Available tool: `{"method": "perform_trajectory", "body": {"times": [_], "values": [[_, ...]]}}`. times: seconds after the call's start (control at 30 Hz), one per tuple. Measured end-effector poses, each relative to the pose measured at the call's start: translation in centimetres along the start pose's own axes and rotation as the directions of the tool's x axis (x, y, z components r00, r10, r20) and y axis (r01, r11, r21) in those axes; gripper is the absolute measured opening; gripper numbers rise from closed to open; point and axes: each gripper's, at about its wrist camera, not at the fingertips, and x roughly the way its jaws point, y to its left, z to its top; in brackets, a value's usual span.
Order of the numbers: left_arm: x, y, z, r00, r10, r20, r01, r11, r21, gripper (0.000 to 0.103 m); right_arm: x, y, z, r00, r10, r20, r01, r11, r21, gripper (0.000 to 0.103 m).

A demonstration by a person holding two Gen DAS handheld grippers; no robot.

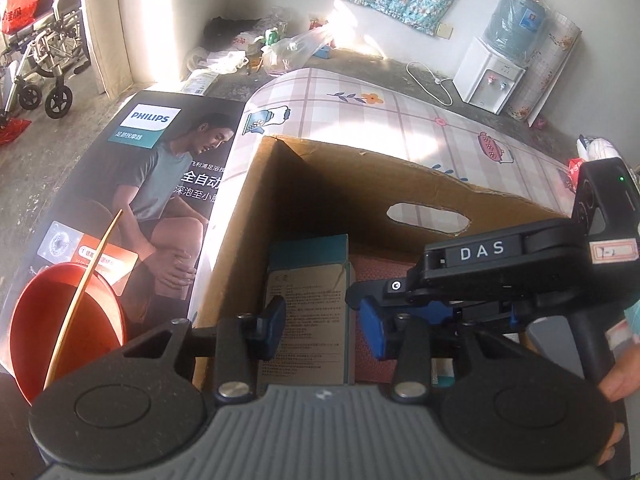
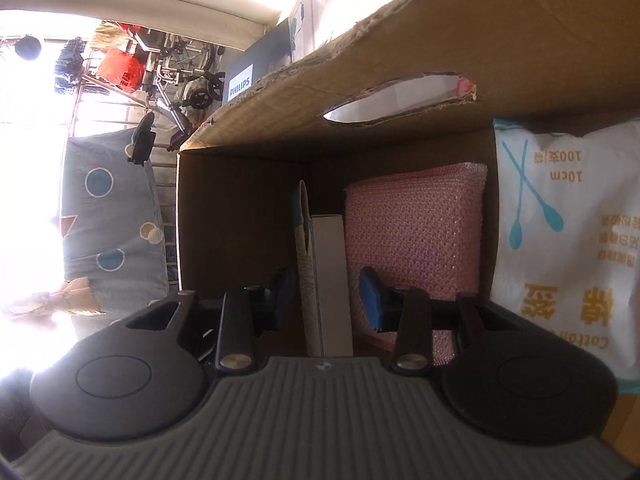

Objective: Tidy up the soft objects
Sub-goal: 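Lower the medicine box into the cardboard box beside the pink sponge, open right gripper, then withdraw the right tool from the cardboard box toward the pile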

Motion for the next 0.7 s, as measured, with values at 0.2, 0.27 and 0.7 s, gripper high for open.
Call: {"method": "perform_trajectory", "body": {"times": [0.2,0.27,0.7], "values": [[-0.1,0.3,-0.6,1.000,-0.012,-0.005,0.012,1.000,0.012,0.043,0.2,1.4,-0.8,0.995,-0.093,0.034,0.096,0.992,-0.077,0.028],[0.0,0.3,-0.9,1.000,-0.013,-0.008,0.014,1.000,0.017,0.043,-0.1,1.6,-1.0,0.990,-0.128,0.051,0.133,0.987,-0.095,0.024],[0.0,-1.7,-2.6,0.991,-0.056,-0.119,0.075,0.983,0.166,0.043,0.5,1.9,-0.5,0.985,-0.163,0.052,0.168,0.979,-0.112,0.014]]}}
